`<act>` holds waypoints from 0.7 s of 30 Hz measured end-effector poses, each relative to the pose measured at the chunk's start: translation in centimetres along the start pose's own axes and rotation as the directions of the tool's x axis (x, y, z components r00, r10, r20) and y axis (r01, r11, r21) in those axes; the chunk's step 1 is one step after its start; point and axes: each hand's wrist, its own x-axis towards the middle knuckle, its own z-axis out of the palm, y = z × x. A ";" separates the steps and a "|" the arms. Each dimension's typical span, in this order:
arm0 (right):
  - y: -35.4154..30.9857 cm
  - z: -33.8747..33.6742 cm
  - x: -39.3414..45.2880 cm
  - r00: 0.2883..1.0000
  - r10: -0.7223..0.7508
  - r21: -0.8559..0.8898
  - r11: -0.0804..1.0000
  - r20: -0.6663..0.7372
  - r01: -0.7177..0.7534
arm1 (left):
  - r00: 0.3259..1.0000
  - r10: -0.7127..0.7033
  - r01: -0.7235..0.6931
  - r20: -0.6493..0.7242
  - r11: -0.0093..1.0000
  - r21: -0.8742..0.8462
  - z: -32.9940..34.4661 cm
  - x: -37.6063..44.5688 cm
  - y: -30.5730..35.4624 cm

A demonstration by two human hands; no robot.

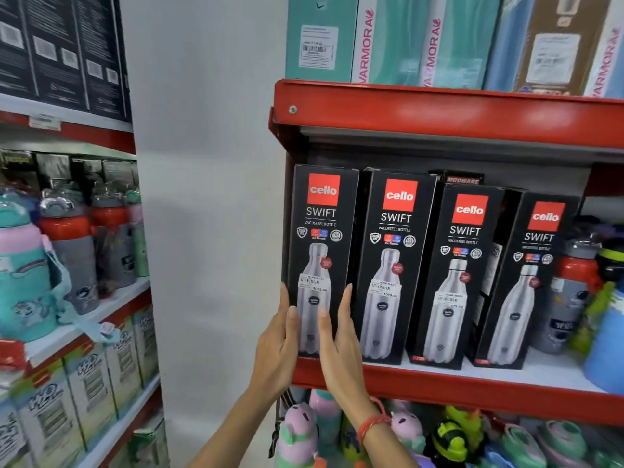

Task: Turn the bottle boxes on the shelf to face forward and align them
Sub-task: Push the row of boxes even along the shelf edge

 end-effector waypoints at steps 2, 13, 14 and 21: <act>-0.1 -0.2 -0.4 1.000 -0.002 -0.030 1.000 -0.008 0.001 | 0.999 0.006 -0.005 -0.036 1.000 0.013 -0.6 -0.3 0.1; 1.2 -2.1 -1.5 0.996 -0.086 -0.219 0.972 0.022 0.089 | 0.992 0.066 -0.056 -0.105 0.994 0.097 -1.1 -1.7 -0.7; 1.4 -2.4 -1.4 0.995 -0.093 -0.227 0.969 0.023 0.095 | 0.990 0.062 -0.051 -0.128 0.994 0.094 -0.8 -1.7 -0.7; 2.5 -6.7 -1.0 0.886 -0.203 -0.211 0.970 -0.418 0.123 | 0.880 0.417 -0.412 -0.228 0.908 0.071 3.5 -3.2 3.3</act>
